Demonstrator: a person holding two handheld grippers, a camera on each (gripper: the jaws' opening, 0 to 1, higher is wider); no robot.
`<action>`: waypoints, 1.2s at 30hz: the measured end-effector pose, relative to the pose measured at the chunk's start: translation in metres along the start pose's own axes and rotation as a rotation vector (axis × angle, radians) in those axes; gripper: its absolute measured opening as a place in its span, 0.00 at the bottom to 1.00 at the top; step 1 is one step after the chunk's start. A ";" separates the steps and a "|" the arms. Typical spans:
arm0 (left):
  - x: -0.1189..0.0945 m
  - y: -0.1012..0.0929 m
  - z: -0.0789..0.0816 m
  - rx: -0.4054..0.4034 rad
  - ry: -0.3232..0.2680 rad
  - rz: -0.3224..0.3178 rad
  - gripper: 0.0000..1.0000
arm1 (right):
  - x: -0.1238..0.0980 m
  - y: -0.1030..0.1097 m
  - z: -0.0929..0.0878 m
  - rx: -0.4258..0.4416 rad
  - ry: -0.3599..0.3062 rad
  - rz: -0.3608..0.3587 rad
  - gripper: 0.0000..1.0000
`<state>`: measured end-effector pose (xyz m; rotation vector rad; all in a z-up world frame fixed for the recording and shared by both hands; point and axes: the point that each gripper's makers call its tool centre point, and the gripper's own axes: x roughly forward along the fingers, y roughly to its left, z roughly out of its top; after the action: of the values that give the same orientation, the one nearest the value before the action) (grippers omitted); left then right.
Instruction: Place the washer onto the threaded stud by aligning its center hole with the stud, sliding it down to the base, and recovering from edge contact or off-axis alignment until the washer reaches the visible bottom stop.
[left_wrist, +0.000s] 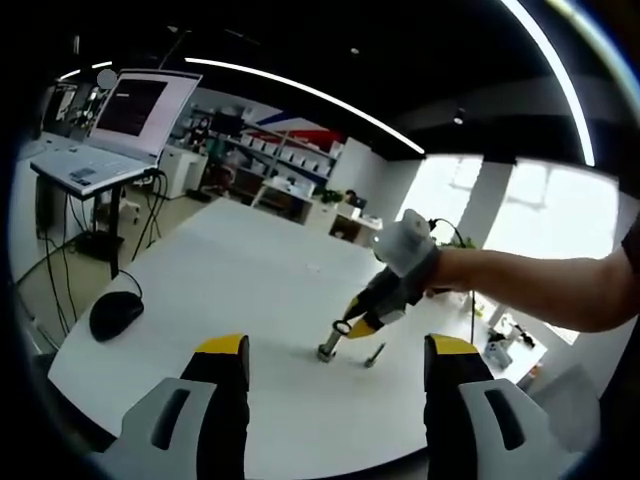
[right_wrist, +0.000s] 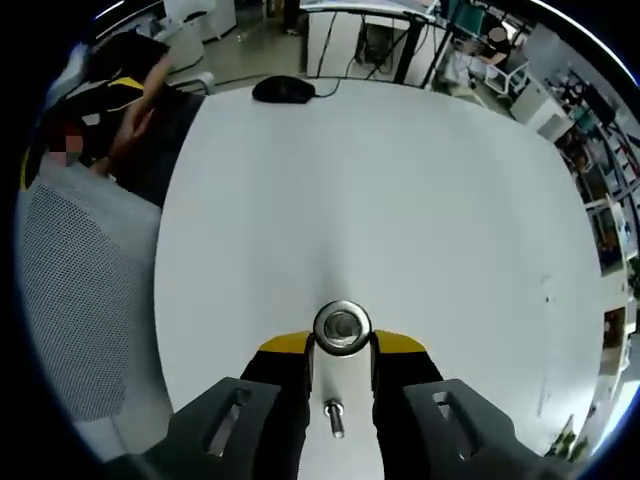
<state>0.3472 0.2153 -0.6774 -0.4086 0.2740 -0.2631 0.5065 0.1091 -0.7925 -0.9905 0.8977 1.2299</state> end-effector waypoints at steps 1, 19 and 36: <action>0.000 0.000 0.000 -0.001 0.000 0.000 0.70 | 0.001 0.000 -0.001 0.008 -0.001 0.009 0.23; 0.001 0.000 -0.003 0.002 0.018 0.007 0.69 | 0.033 -0.004 -0.022 0.033 0.058 0.041 0.05; 0.001 0.001 -0.003 0.003 0.020 0.006 0.68 | 0.006 0.007 -0.012 0.119 -0.047 0.037 0.17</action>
<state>0.3474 0.2144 -0.6806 -0.4027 0.2948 -0.2617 0.4997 0.1005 -0.8025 -0.8510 0.9449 1.2120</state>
